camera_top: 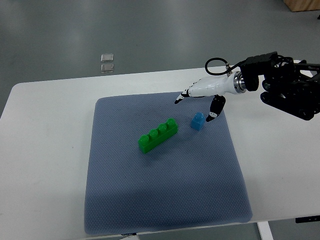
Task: Stack blue block on green block with right hand
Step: 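Move the right hand over the blue block and open its fingers, then lower the right hand around the blue block and close the fingers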
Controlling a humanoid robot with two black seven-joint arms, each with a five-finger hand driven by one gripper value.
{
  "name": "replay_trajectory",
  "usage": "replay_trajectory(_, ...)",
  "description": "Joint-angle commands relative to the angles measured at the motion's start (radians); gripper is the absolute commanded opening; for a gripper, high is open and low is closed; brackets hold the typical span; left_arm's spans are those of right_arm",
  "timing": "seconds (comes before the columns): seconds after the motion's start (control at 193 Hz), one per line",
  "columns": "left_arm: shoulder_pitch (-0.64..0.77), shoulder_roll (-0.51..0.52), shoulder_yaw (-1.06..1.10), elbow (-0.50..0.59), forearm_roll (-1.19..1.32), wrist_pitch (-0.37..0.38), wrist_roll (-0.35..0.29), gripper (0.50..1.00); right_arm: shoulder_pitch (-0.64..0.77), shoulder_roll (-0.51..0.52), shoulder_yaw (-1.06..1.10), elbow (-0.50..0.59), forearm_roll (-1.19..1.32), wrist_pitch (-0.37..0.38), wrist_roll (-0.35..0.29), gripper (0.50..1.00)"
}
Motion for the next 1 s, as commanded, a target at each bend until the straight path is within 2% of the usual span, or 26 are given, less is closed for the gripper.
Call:
replay_trajectory(0.0, 0.000, 0.000, 0.000, 0.000, 0.000, 0.000, 0.000, 1.000, -0.002, 0.010, -0.007, -0.025, -0.003, -0.001, -0.006, 0.915)
replay_trajectory(0.15, 0.000, 0.000, 0.000, 0.000, 0.000, 0.000, 0.000, 1.000, -0.014, 0.027, -0.006, -0.026, 0.012, -0.002, -0.056, 0.909)
replay_trajectory(0.394, 0.000, 0.000, 0.000, 0.000, 0.000, 0.000, 0.000, 1.000, -0.055, 0.045, -0.006, -0.025, 0.007, -0.004, -0.056, 0.901)
replay_trajectory(0.565, 0.002, 0.000, 0.000, 0.000, 0.000, 0.000, 0.000, 1.000, -0.061, 0.042, -0.023, -0.026, 0.003, -0.028, -0.055, 0.838)
replay_trajectory(0.699, 0.000, 0.000, 0.000, 0.000, 0.000, 0.000, 0.000, 1.000, -0.061, 0.042, -0.041, -0.026, 0.000, -0.050, -0.055, 0.825)
replay_trajectory(0.746, 0.000, 0.000, 0.000, 0.000, 0.000, 0.000, 0.000, 1.000, -0.061, 0.042, -0.041, -0.026, -0.002, -0.050, -0.055, 0.797)
replay_trajectory(0.995, 0.000, 0.000, 0.000, 0.000, 0.000, 0.000, 0.000, 1.000, -0.058, 0.039, -0.043, -0.028, -0.003, -0.050, -0.055, 0.782)
